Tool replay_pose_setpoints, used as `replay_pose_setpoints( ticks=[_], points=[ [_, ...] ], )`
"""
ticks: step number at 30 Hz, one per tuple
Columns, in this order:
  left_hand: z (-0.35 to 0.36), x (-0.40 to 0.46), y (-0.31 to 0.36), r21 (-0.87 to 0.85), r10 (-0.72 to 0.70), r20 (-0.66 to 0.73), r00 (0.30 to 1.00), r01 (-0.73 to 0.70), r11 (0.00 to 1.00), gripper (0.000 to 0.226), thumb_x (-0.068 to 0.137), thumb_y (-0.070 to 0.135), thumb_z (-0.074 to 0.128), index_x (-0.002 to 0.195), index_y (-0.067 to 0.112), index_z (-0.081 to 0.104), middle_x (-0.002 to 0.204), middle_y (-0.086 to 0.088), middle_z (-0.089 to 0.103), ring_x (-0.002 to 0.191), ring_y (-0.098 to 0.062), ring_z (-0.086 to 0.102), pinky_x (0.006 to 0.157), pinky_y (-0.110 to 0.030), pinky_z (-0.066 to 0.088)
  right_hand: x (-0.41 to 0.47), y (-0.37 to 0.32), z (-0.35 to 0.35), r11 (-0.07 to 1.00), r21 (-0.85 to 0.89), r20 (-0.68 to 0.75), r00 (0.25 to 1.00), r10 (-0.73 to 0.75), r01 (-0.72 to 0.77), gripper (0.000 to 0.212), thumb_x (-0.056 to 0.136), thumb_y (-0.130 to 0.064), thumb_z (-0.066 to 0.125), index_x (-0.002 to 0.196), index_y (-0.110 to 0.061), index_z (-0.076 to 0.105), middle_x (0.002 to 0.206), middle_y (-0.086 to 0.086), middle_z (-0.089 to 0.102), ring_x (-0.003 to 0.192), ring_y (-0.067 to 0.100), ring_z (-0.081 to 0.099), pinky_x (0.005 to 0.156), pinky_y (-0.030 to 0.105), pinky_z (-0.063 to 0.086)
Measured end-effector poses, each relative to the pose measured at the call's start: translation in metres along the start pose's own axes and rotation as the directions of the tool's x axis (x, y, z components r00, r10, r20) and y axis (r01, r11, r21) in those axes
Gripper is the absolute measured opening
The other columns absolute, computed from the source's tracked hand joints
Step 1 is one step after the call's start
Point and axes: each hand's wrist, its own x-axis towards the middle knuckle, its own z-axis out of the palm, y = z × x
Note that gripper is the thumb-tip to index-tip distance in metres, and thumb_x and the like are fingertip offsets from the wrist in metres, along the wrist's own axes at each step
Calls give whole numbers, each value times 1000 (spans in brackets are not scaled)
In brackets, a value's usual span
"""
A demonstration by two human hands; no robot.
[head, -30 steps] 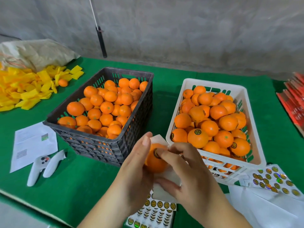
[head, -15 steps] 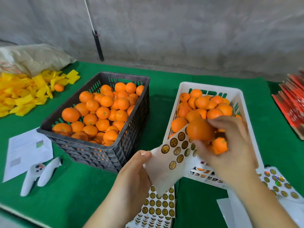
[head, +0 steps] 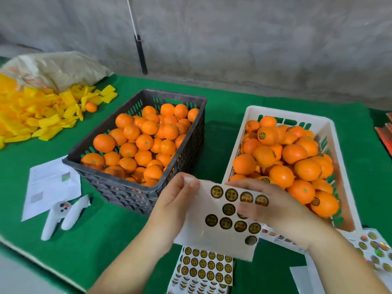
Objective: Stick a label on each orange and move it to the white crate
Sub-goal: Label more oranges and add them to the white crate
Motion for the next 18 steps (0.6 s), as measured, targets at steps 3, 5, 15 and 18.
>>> replay_pose_setpoints(
  ticks=[3,5,15,18],
  points=[
    [-16,32,10,198,103,57,993,-112,974,36,99,49,56,108,18,72,106,-4,75,93,-22,71,81,-35,55,-8,9,23,982,164,-176,983,-59,88,23,92,-30,72,112,-35,80,116,-1,80,107,19,77,83,24,61],
    [-39,61,14,454,218,105,970,-242,858,26,108,34,50,119,19,69,106,14,73,94,-1,68,82,-21,53,-8,14,28,959,261,-269,962,-38,111,26,90,-29,71,113,-34,80,116,1,80,104,21,78,77,25,62],
    [-117,193,-41,978,-601,-185,778,83,-193,89,96,-7,56,165,20,7,170,-18,6,150,-45,27,92,-48,49,-12,36,55,885,449,-360,931,54,122,41,79,-50,88,118,-44,77,120,-1,79,80,2,77,57,14,55],
    [-114,202,-46,970,-519,-228,824,143,-199,85,95,-8,56,163,23,16,166,-22,11,143,-45,36,85,-40,51,-14,42,55,882,457,-348,935,63,111,63,60,-71,91,117,-52,75,118,-3,79,68,-3,73,52,9,49]
  ],
)
